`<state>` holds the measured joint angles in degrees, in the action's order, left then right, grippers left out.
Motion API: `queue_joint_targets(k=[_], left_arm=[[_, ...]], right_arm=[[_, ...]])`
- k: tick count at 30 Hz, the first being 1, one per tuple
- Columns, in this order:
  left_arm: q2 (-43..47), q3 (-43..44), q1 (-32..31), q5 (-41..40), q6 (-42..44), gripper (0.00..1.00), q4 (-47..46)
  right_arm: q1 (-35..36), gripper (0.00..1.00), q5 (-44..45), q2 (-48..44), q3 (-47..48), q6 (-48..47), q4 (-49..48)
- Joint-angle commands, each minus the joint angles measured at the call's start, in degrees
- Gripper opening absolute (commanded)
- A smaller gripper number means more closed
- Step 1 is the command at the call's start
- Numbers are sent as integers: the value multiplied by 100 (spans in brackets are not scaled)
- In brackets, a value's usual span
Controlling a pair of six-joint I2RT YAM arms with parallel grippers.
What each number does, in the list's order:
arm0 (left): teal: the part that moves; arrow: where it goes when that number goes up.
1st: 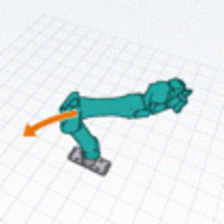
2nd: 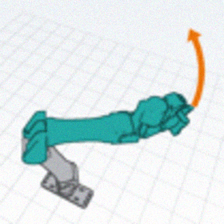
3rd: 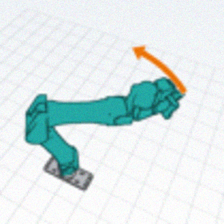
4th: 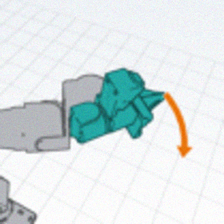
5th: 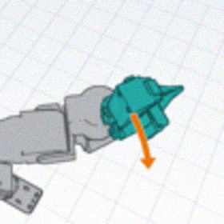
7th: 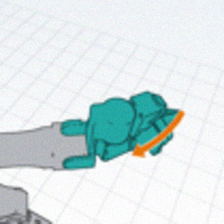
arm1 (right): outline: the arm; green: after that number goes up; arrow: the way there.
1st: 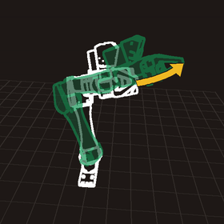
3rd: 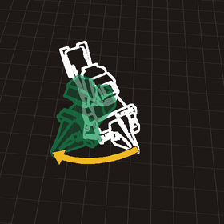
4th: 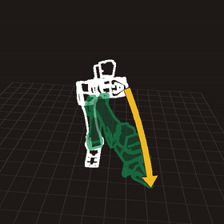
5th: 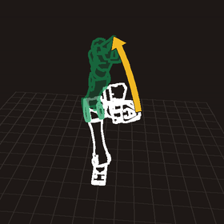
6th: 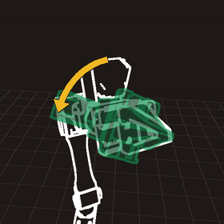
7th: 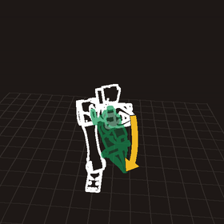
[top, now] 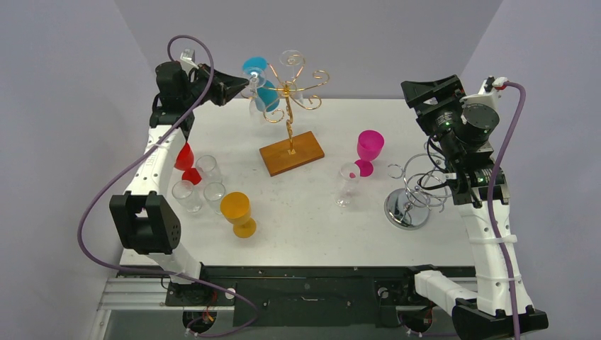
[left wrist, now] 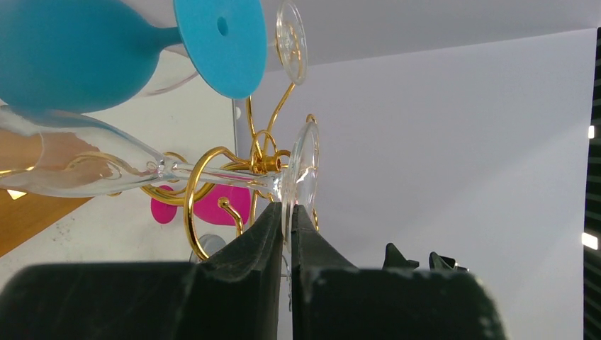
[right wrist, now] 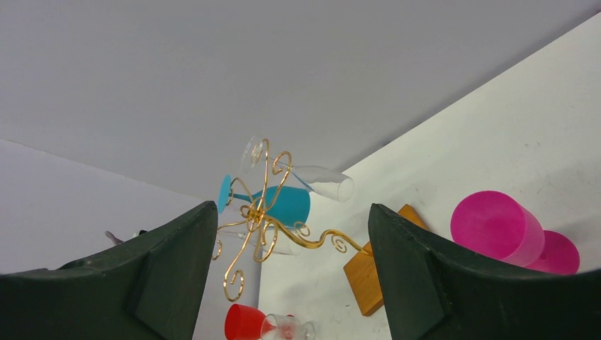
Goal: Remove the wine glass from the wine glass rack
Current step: Pick up the wine glass from the wine rack.
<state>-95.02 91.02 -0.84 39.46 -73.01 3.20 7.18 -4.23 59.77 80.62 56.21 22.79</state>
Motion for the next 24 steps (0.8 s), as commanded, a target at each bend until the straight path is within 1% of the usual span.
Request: queue_joint_targets(k=[1, 7, 24], left_arm=[[45, 398, -159, 46, 99, 0, -367], [196, 264, -252, 93, 199, 0, -330], [1313, -690, -237, 122, 351, 0, 76]], right_arm=[[20, 73, 138, -158, -27, -30, -265], [16, 73, 136, -174, -59, -28, -267], [36, 73, 49, -163, -150, 48, -353]])
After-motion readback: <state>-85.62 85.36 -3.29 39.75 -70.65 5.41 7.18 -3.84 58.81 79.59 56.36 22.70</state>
